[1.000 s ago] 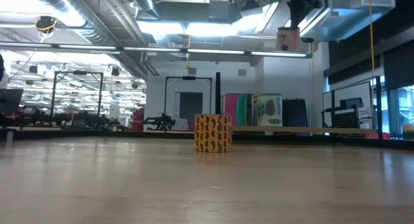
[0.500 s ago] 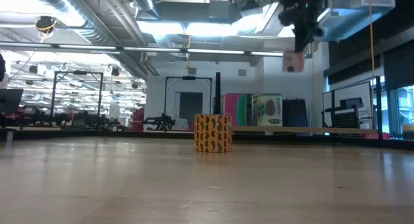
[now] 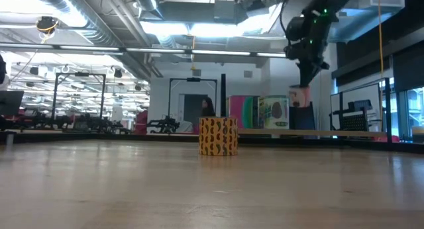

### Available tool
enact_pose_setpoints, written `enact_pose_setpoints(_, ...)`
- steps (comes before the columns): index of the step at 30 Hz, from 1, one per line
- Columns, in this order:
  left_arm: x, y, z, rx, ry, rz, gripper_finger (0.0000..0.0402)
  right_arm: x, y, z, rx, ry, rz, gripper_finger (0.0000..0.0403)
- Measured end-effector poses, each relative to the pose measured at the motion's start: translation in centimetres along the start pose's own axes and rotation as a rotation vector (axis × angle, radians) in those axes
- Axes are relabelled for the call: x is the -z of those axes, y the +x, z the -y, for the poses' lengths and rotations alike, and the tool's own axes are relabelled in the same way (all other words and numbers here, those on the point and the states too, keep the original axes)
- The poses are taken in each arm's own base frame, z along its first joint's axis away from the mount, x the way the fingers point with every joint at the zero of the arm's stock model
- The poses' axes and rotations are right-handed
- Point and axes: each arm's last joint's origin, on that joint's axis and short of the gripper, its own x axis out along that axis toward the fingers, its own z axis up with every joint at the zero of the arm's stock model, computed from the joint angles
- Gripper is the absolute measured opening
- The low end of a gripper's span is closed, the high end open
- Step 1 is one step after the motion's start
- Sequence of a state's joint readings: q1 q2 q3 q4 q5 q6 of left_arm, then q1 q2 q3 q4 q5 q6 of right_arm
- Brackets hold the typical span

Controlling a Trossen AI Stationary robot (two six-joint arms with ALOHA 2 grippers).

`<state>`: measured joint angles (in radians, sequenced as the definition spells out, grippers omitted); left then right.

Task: Pick and place cans onto a shelf
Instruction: Put the canned saucy meatballs on the shelf

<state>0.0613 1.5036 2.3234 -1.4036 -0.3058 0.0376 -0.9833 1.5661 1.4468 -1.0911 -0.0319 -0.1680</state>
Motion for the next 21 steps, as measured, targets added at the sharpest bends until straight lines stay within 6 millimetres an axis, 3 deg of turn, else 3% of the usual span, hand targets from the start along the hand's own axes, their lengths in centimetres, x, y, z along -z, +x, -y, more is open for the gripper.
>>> enact_pose_setpoints(11, 0.0, 0.2, -0.6, -0.014, -0.017, -0.004, 0.0037, 2.0, 4.3, 1.6, -0.09, 0.085, 0.01, 0.0006)
enact_pose_setpoints(21, 0.0, 0.2, -0.8, -0.022, -0.023, 0.0, 0.0037, 2.5, 5.3, 2.2, -0.031, 0.114, 0.011, 0.0006)
